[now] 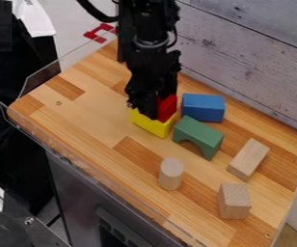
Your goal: Put the red arch on top of the yellow rectangular block
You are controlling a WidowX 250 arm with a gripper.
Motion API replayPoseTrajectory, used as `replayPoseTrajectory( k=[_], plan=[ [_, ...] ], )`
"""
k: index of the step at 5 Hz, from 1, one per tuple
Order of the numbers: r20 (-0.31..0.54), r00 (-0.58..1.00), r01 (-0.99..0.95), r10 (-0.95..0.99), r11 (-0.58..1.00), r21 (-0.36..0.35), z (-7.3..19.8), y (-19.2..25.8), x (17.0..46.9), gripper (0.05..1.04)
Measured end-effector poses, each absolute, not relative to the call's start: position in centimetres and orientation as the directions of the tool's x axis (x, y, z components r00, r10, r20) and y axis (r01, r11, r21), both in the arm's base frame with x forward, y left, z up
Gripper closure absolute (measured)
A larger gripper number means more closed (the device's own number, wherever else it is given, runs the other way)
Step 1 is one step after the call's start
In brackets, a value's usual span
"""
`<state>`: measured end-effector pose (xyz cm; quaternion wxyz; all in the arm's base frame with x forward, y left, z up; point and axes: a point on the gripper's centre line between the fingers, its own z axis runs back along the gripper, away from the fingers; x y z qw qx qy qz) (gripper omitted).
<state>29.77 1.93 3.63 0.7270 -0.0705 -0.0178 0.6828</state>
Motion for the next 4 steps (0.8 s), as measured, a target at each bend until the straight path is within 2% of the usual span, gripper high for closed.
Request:
replayPoseTrajectory(
  k=[1,2,3,4],
  plan=[
    [-0.067,0.071,-0.990,0.995,0.062,-0.127,3.66,1.69,29.82,0.521],
    [-0.076,0.065,-0.989,0.995,0.054,-0.134,3.64,1.47,29.96,0.451],
    [-0.088,0.096,-0.989,0.991,0.085,-0.125,3.38,1.45,29.81,0.158],
    [-0.086,0.103,-0.989,0.991,0.093,-0.112,3.31,1.79,29.57,0.079]
  ],
)
